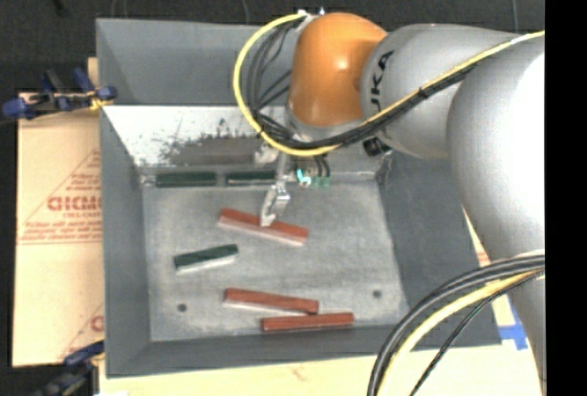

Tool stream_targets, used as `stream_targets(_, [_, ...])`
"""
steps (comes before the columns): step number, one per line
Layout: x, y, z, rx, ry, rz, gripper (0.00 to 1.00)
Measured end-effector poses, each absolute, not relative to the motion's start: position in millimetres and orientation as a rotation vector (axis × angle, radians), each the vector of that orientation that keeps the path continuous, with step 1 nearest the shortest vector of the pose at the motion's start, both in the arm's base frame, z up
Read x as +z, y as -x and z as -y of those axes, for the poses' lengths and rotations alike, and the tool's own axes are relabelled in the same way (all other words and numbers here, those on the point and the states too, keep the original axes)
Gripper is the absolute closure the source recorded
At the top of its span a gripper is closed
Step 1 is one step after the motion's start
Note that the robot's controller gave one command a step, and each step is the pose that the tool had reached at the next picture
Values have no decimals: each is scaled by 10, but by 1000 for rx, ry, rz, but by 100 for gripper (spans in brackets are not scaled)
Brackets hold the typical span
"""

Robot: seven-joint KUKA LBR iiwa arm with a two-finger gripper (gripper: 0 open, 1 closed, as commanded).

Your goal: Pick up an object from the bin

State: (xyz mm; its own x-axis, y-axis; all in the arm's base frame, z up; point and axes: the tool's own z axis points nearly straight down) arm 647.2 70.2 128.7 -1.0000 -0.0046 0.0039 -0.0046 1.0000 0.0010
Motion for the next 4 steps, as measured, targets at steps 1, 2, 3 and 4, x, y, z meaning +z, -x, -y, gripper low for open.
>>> stream_targets(1, [1331, -6483, -699, -2, -4, 3144, 100])
stream_targets(2, [1331, -6483, -697, -2, -2, 3144, 0])
stream_targets(3, [1331, -6483, -697, -1, -1, 3144, 0])
stream_targets(4, [817, -6019, -727, -2, -54, 3134, 100])
